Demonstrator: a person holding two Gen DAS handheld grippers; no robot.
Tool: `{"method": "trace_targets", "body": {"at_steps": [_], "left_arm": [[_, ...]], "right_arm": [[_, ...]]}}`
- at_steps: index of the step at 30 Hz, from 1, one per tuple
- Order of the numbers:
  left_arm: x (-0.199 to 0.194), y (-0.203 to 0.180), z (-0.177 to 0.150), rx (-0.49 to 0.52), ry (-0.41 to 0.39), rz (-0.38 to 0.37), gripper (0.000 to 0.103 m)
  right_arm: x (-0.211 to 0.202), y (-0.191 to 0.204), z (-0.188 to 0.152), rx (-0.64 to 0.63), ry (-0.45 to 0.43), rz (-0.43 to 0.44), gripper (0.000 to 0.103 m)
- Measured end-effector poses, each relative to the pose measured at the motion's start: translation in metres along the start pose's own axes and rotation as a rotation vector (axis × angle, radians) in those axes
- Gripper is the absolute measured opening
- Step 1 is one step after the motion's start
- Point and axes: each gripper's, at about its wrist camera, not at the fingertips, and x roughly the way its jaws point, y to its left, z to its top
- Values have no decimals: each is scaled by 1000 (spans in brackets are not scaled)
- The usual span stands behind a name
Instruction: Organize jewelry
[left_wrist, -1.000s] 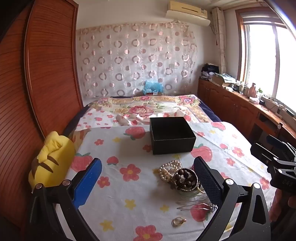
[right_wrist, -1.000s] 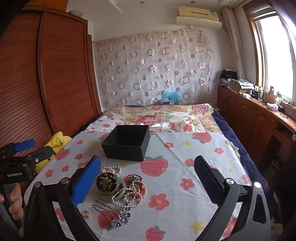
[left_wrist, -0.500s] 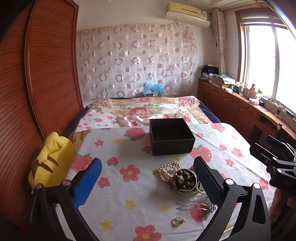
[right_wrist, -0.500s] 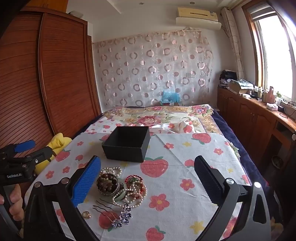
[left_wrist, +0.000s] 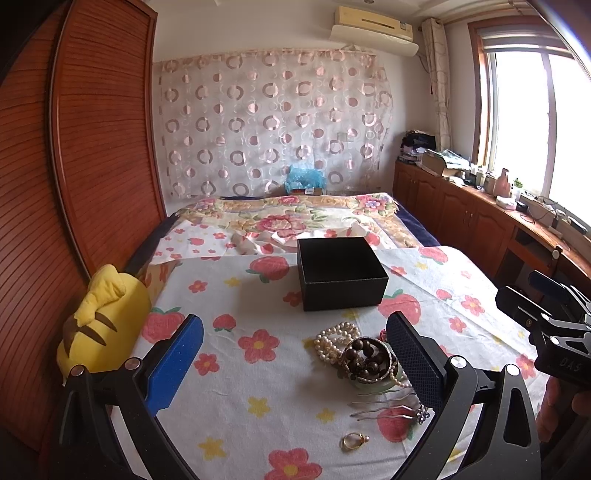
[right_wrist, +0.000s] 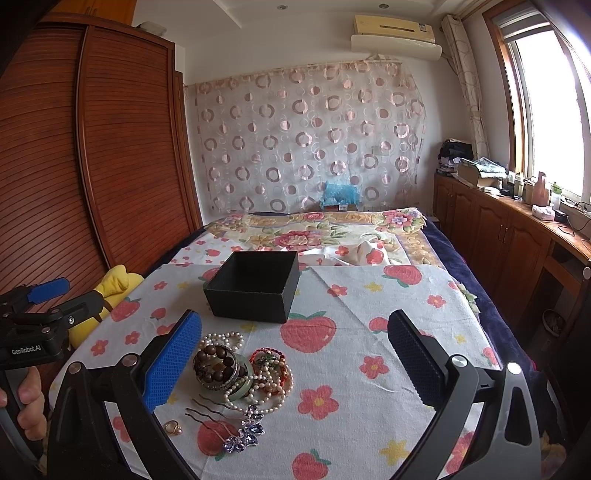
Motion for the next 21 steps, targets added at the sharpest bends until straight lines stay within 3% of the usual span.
{"method": "trace_targets", "body": {"at_steps": [21], "left_arm": [[0, 0, 0, 1, -6, 0, 96]], "right_arm": [[1, 0, -1, 1, -1, -1, 102]]}}
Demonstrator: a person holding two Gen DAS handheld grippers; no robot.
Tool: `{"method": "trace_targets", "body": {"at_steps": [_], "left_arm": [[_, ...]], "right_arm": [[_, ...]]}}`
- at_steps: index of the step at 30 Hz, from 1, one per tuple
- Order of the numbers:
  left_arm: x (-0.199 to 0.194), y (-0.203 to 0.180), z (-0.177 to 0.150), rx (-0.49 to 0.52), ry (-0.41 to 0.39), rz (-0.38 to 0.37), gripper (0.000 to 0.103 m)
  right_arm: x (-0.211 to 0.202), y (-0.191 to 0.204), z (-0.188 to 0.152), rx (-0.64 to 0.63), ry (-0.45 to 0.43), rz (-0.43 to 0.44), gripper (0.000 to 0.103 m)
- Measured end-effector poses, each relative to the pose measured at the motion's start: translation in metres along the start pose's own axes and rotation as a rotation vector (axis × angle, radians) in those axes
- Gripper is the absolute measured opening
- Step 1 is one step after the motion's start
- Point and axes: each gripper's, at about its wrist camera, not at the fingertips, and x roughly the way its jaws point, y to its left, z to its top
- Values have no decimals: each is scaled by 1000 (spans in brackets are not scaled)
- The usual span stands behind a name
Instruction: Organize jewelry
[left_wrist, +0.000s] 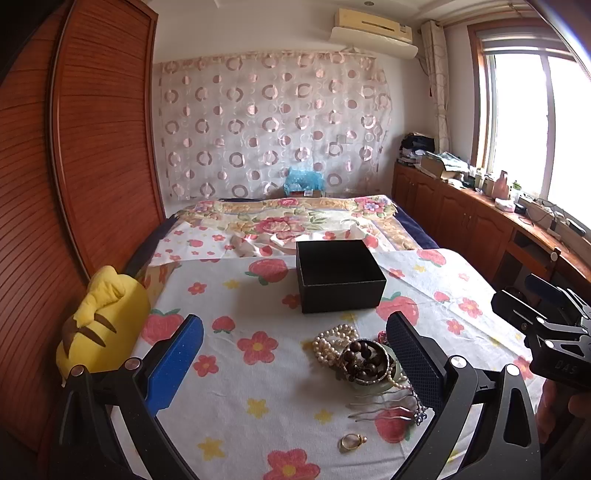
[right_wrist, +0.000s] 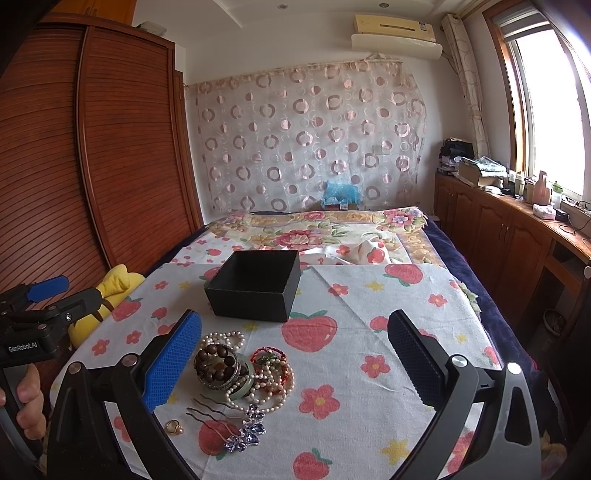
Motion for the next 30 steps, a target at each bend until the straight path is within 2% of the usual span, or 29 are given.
{"method": "trace_targets", "body": {"at_steps": [30], "left_arm": [[-1, 0, 0, -2, -5, 0, 96]], "right_arm": [[-2, -1, 2, 3, -1, 3, 102]]}}
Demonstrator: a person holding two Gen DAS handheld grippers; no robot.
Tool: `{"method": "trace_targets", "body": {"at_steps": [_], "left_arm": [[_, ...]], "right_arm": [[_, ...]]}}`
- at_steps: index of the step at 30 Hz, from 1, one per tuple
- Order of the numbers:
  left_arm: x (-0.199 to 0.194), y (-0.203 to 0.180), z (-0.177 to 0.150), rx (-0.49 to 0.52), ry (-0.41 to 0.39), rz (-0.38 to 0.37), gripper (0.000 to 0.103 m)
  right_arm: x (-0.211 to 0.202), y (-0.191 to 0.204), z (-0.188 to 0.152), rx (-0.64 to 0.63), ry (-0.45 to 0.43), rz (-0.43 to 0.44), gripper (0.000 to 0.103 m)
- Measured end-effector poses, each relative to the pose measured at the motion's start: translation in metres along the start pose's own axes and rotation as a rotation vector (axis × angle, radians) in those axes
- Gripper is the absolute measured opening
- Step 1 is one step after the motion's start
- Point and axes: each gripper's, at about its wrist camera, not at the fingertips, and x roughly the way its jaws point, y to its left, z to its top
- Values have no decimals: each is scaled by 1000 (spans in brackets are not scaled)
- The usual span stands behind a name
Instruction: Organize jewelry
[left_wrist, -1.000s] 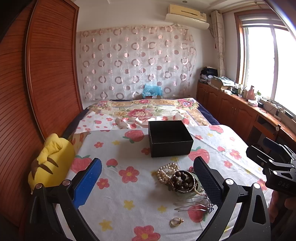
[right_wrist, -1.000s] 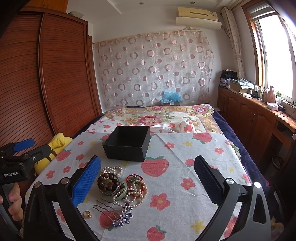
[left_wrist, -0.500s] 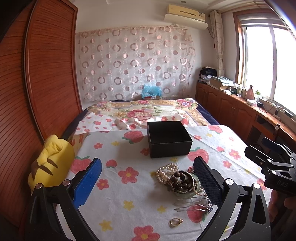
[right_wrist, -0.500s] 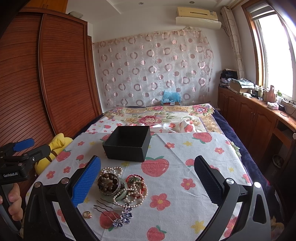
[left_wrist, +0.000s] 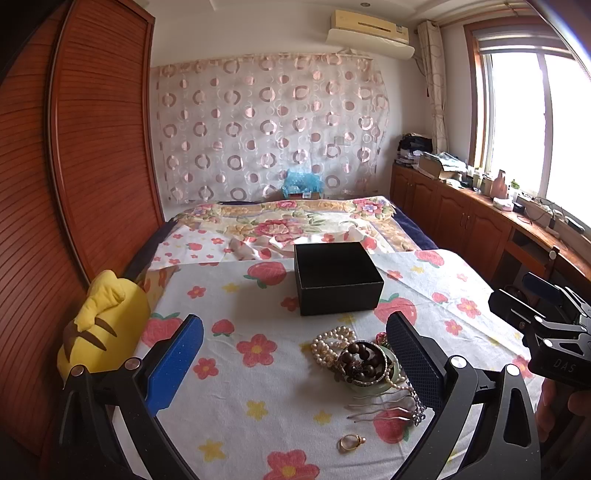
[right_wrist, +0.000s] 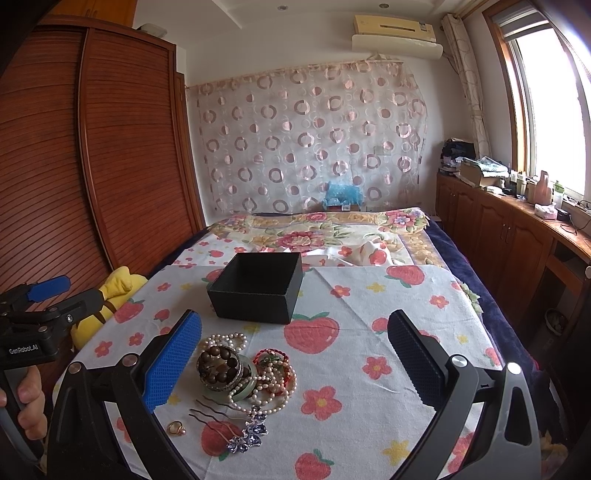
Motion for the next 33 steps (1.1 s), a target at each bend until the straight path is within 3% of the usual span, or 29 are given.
{"method": "trace_targets", "body": {"at_steps": [17, 33], "left_arm": [[4, -3, 13, -2, 27, 1, 96], [62, -22, -22, 101, 178, -130, 96]], "right_arm": [[13, 1, -16, -37, 13, -18, 101], [44, -13, -42, -57, 137, 32, 101]]}}
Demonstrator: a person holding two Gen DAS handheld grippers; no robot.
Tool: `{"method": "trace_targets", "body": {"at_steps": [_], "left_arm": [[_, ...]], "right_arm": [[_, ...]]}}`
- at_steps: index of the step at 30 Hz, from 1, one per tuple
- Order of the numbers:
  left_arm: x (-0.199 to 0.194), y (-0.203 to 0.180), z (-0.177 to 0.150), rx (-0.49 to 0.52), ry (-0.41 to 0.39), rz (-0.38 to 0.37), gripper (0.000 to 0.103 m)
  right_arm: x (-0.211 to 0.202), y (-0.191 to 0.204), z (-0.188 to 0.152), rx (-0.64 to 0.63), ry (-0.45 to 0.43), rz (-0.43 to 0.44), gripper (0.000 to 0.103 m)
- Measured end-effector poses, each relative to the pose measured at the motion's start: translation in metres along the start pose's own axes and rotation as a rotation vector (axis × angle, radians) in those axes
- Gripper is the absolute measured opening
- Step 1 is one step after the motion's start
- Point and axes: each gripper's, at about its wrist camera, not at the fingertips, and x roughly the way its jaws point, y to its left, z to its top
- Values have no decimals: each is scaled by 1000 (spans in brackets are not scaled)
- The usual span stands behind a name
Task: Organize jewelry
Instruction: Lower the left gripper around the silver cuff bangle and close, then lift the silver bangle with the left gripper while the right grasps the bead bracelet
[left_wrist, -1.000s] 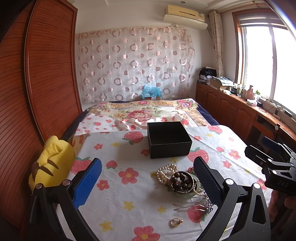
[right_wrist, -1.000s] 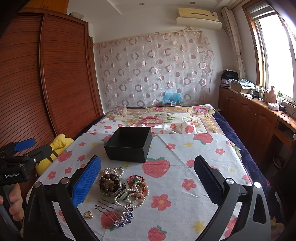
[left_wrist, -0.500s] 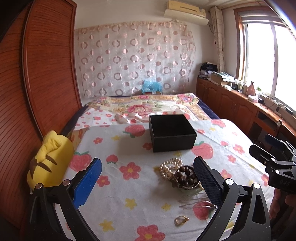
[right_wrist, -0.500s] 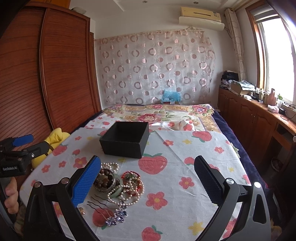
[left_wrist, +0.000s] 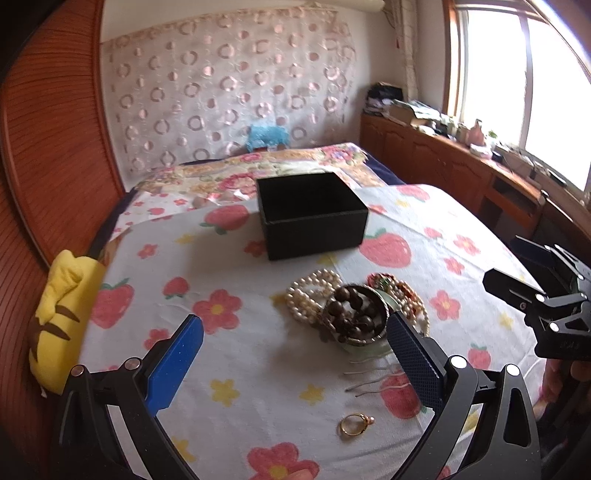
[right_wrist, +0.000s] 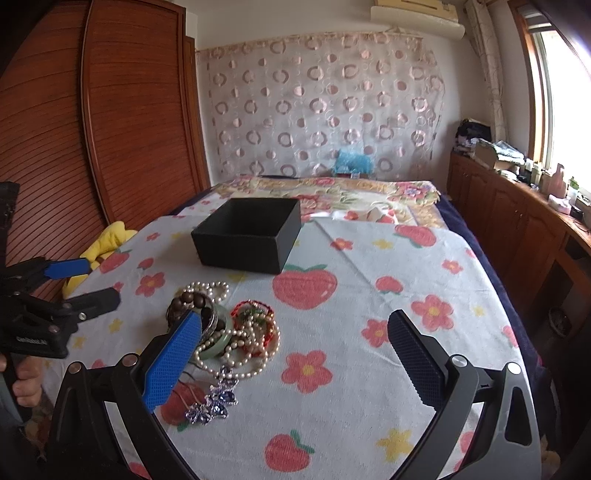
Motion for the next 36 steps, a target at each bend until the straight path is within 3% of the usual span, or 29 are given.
{"method": "trace_targets", "body": {"at_steps": [10, 13, 22, 34, 36], "left_arm": [[36, -19, -5, 117, 67, -69, 96], [47, -27, -6, 156, 99, -77, 84], [67, -40, -7, 221, 157, -111, 65], [74, -41, -5, 226, 164, -141, 58], [69, -38, -5, 210, 149, -146, 58]], "right_arm": [[1, -6, -7, -13, 42, 27, 101], [3, -8, -9, -17, 57, 35, 101], [7, -12, -13, -9, 67, 41, 101], [8, -14, -14, -7, 75, 50, 101], [10, -12, -15, -18, 83, 56, 93]]}}
